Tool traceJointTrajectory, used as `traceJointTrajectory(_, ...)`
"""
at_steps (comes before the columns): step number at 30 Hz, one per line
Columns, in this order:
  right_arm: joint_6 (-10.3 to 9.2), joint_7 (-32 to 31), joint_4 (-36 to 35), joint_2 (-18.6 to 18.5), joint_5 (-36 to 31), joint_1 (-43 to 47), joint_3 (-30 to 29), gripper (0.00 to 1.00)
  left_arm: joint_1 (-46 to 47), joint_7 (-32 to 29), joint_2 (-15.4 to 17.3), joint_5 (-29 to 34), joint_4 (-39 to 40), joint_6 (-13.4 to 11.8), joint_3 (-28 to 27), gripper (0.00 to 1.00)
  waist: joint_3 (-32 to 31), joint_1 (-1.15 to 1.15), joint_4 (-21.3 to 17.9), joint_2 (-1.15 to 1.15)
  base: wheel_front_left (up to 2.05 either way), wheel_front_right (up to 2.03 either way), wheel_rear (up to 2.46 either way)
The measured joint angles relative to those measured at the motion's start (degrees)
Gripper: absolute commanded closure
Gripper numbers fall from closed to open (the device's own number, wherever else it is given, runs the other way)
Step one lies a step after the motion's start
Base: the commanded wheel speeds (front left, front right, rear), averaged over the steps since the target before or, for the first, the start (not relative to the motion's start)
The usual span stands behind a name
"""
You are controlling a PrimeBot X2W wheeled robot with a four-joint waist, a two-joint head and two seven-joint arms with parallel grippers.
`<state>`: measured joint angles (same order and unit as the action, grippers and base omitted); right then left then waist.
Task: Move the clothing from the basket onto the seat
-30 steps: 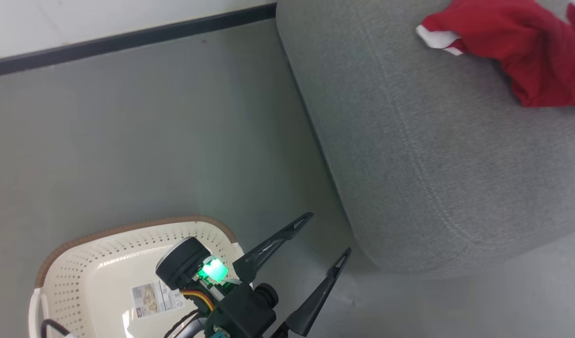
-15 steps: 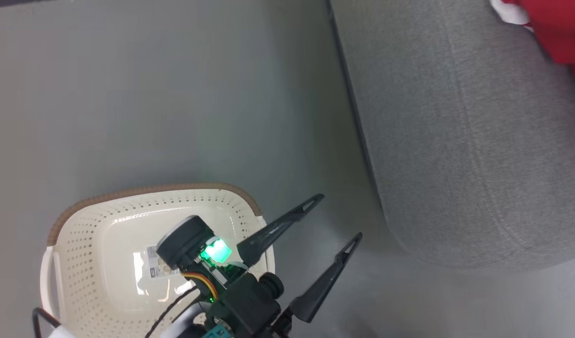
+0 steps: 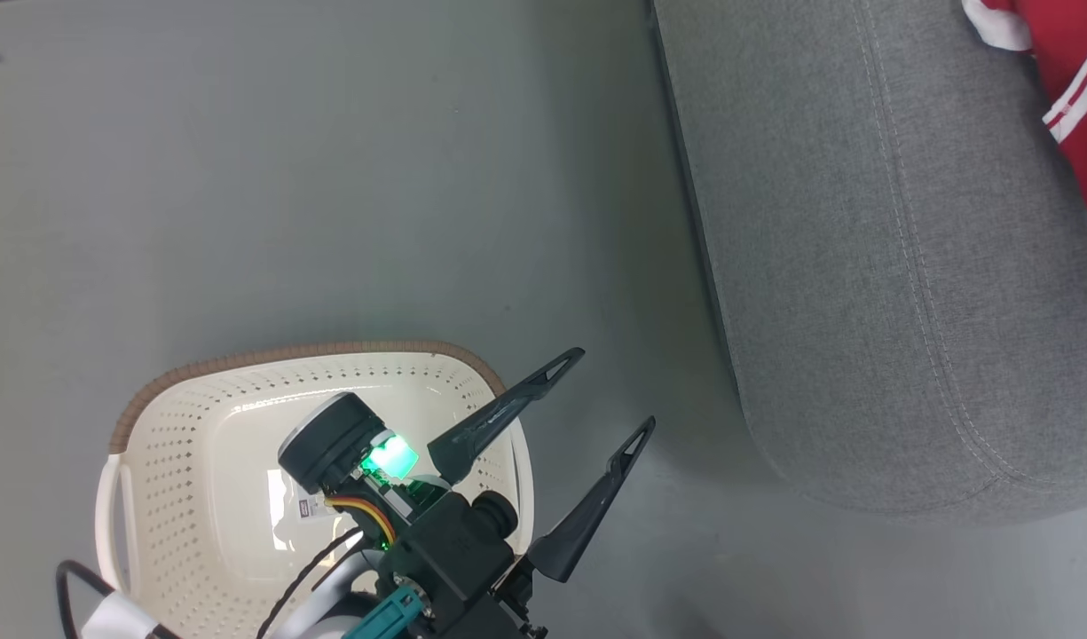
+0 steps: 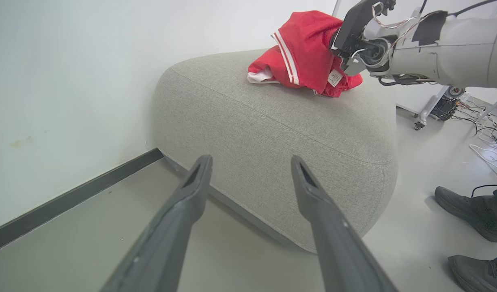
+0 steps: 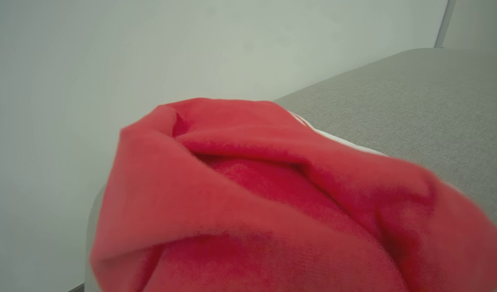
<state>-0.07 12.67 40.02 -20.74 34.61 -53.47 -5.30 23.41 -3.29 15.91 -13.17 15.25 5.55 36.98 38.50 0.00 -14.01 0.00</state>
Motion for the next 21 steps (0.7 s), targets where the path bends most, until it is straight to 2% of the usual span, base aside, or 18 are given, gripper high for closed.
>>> traceJointTrajectory(1,0.09,0.0,0.6,0.0,0.0,0.0,0.0,0.0,0.0,0.4,-0.1,0.0,-0.2,0.0,0.0,0.0,-0.3,0.0,0.1,0.0,0.0,0.0,0.0)
traceJointTrajectory(11,1.18,0.0,5.0,0.4,-0.3,0.5,1.8,0.0,0.0,2.5,-1.3,-0.2,-3.3,-0.5,-0.8,0.0,-3.9,-0.01,0.5,0.0,0.0,0.0,0.0)
traceJointTrajectory(21,2.3,0.8,6.6,2.3,-2.0,6.0,3.2,0.0,-0.5,4.7,-1.9,-1.0,-6.2,-1.6,-1.6,0.0,-8.6,-0.01,0.9,0.0,0.0,0.0,0.0)
